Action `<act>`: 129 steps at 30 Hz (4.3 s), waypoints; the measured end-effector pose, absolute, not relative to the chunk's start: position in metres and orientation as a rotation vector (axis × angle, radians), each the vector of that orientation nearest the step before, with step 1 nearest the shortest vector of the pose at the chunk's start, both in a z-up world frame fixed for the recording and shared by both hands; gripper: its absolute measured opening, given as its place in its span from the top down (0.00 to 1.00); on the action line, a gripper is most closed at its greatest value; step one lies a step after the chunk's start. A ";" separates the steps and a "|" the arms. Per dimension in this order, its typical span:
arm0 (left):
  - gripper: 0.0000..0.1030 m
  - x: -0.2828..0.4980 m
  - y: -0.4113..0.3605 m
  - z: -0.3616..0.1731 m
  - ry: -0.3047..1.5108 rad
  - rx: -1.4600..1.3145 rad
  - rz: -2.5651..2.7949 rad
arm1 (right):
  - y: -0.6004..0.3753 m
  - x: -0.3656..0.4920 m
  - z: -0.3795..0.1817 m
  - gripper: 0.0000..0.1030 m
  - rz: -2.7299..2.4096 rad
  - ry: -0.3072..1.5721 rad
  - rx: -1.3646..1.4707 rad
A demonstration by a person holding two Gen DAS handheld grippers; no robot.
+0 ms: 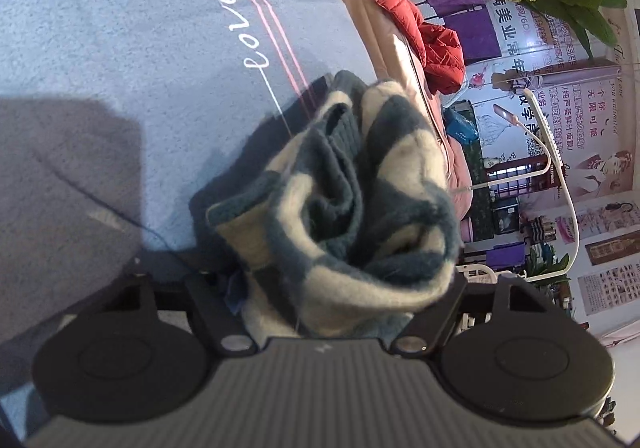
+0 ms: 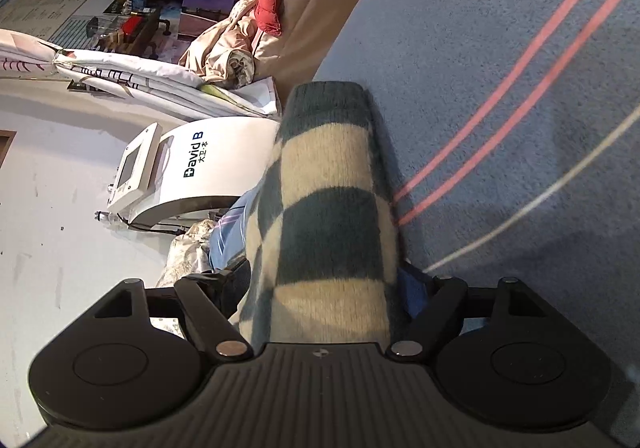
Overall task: Fold small clothes
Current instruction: 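Lift the folded sweater with both grippers and carry it to the clothes stack, then lower the sweater onto the clothes stack and open both grippers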
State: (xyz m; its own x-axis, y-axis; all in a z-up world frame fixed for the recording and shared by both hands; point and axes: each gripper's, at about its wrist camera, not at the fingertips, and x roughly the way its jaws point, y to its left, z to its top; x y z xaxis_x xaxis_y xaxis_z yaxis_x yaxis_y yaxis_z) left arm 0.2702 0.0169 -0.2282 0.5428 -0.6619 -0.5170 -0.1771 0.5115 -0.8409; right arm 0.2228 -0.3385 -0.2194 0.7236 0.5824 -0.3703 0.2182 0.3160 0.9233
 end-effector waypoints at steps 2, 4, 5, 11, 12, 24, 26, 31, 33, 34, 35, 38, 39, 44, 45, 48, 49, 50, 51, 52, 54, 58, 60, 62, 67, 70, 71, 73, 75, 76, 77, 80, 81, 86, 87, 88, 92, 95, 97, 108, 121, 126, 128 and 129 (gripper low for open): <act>0.33 0.277 0.012 -0.230 0.989 -1.021 -0.350 | -0.335 0.231 -0.218 0.00 0.272 0.779 1.229; 0.34 0.285 0.008 -0.231 0.999 -1.021 -0.341 | -0.332 0.239 -0.217 0.00 0.270 0.780 1.208; 0.34 0.285 0.010 -0.232 1.004 -1.019 -0.338 | -0.331 0.241 -0.217 0.00 0.268 0.779 1.198; 0.41 0.298 0.002 -0.232 1.009 -0.998 -0.320 | -0.329 0.242 -0.226 0.35 0.227 0.799 1.159; 0.44 0.298 0.001 -0.231 1.007 -0.984 -0.321 | -0.332 0.239 -0.228 0.38 0.227 0.794 1.174; 0.56 0.267 0.003 -0.201 1.025 -0.888 -0.328 | -0.305 0.200 -0.166 0.56 0.185 0.724 0.843; 0.56 0.255 -0.002 -0.184 1.013 -0.838 -0.348 | -0.307 0.184 -0.149 0.56 0.223 0.703 0.778; 0.56 0.219 -0.048 -0.124 0.945 -0.723 -0.486 | -0.352 0.138 -0.091 0.57 0.240 0.632 0.740; 0.56 0.205 -0.080 -0.097 0.921 -0.691 -0.579 | -0.381 0.112 -0.059 0.57 0.222 0.568 0.714; 0.56 0.199 -0.100 -0.084 0.910 -0.677 -0.635 | -0.398 0.098 -0.044 0.57 0.206 0.536 0.701; 0.56 0.193 -0.121 -0.072 0.904 -0.673 -0.693 | -0.417 0.083 -0.028 0.57 0.186 0.509 0.686; 0.56 0.176 -0.191 -0.044 0.927 -0.665 -0.855 | -0.476 0.035 0.011 0.57 0.097 0.434 0.653; 0.56 0.170 -0.215 -0.035 0.938 -0.656 -0.903 | -0.496 0.019 0.021 0.57 0.064 0.417 0.656; 0.55 0.123 -0.332 -0.002 0.949 -0.582 -1.117 | -0.584 -0.069 0.053 0.57 -0.114 0.342 0.622; 0.55 0.115 -0.351 -0.001 0.977 -0.584 -1.142 | -0.599 -0.082 0.054 0.57 -0.139 0.345 0.632; 0.54 0.087 -0.400 -0.004 1.034 -0.534 -1.194 | -0.627 -0.110 0.043 0.57 -0.236 0.347 0.645; 0.54 0.077 -0.411 -0.006 1.053 -0.518 -1.202 | -0.631 -0.115 0.034 0.57 -0.250 0.352 0.650; 0.54 0.068 -0.421 -0.009 1.056 -0.490 -1.208 | -0.636 -0.121 0.025 0.57 -0.259 0.356 0.663; 0.54 0.047 -0.422 -0.015 1.052 -0.460 -1.206 | -0.640 -0.124 0.016 0.57 -0.260 0.361 0.686; 0.53 0.036 -0.423 -0.023 1.053 -0.439 -1.197 | -0.647 -0.129 0.004 0.57 -0.261 0.357 0.713; 0.48 0.021 -0.430 -0.035 1.055 -0.384 -1.189 | -0.655 -0.134 -0.017 0.56 -0.283 0.356 0.722; 0.38 -0.004 -0.432 -0.052 1.020 -0.279 -1.176 | -0.679 -0.147 -0.069 0.50 -0.304 0.338 0.812; 0.27 0.000 -0.430 -0.060 1.025 -0.288 -1.176 | -0.691 -0.158 -0.086 0.51 -0.300 0.279 0.879; 0.15 0.006 -0.425 -0.068 1.038 -0.305 -1.159 | -0.696 -0.161 -0.095 0.47 -0.282 0.231 0.921; 0.07 0.020 -0.414 -0.086 1.093 -0.409 -1.124 | -0.694 -0.159 -0.094 0.38 -0.267 0.224 0.896; 0.01 0.026 -0.407 -0.093 1.113 -0.445 -1.111 | -0.689 -0.160 -0.088 0.33 -0.296 0.231 0.832; 0.01 0.034 -0.410 -0.092 1.119 -0.451 -1.112 | -0.685 -0.162 -0.085 0.25 -0.323 0.228 0.784; 0.00 0.041 -0.405 -0.089 1.100 -0.446 -1.093 | -0.673 -0.164 -0.070 0.00 -0.408 0.225 0.655; 0.00 0.044 -0.397 -0.085 1.068 -0.417 -1.060 | -0.662 -0.167 -0.055 0.00 -0.476 0.232 0.537; 0.00 0.046 -0.393 -0.083 1.065 -0.411 -1.041 | -0.657 -0.168 -0.049 0.00 -0.484 0.241 0.489; 0.00 0.046 -0.386 -0.080 1.065 -0.412 -1.023 | -0.652 -0.169 -0.044 0.00 -0.478 0.244 0.457; 0.00 0.044 -0.382 -0.066 1.017 -0.344 -1.031 | -0.638 -0.174 -0.032 0.00 -0.507 0.279 0.386; 0.00 0.041 -0.383 -0.059 0.987 -0.304 -1.034 | -0.634 -0.176 -0.028 0.00 -0.523 0.291 0.383; 0.00 0.021 -0.366 -0.015 0.795 -0.087 -1.050 | -0.608 -0.195 0.001 0.00 -0.522 0.307 0.454; 0.00 0.015 -0.359 -0.005 0.755 -0.032 -1.041 | -0.599 -0.197 0.005 0.00 -0.517 0.324 0.451; 0.00 0.006 -0.350 0.008 0.712 0.029 -1.021 | -0.591 -0.199 0.008 0.00 -0.517 0.341 0.444; 0.00 -0.027 -0.327 0.036 0.554 0.236 -0.983 | -0.545 -0.210 0.012 0.00 -0.502 0.388 0.384; 0.00 -0.050 -0.317 0.056 0.518 0.333 -0.976 | -0.519 -0.208 0.011 0.00 -0.532 0.450 0.294; 0.00 -0.059 -0.311 0.065 0.540 0.335 -0.986 | -0.504 -0.207 0.009 0.00 -0.569 0.487 0.240; 0.00 -0.085 -0.298 0.062 0.551 0.384 -0.870 | -0.485 -0.223 -0.009 0.00 -0.590 0.518 0.256; 0.00 -0.088 -0.317 0.052 0.619 0.414 -0.920 | -0.483 -0.223 -0.022 0.00 -0.628 0.547 0.301; 0.00 -0.085 -0.320 0.053 0.636 0.402 -0.922 | -0.480 -0.220 -0.023 0.00 -0.624 0.551 0.294; 0.00 -0.084 -0.321 0.053 0.641 0.406 -0.919 | -0.480 -0.221 -0.024 0.00 -0.623 0.552 0.291; 0.00 -0.084 -0.321 0.053 0.639 0.409 -0.917 | -0.480 -0.220 -0.024 0.00 -0.623 0.553 0.290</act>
State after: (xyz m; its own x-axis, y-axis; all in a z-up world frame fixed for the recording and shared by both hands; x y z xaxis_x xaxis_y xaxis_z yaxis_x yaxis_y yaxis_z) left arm -0.0840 -0.3215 0.0526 0.4460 -0.5992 -0.6648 0.8311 0.5529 0.0592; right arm -0.2203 -0.4797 -0.0242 0.6750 -0.4702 -0.5685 0.6206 0.7786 0.0929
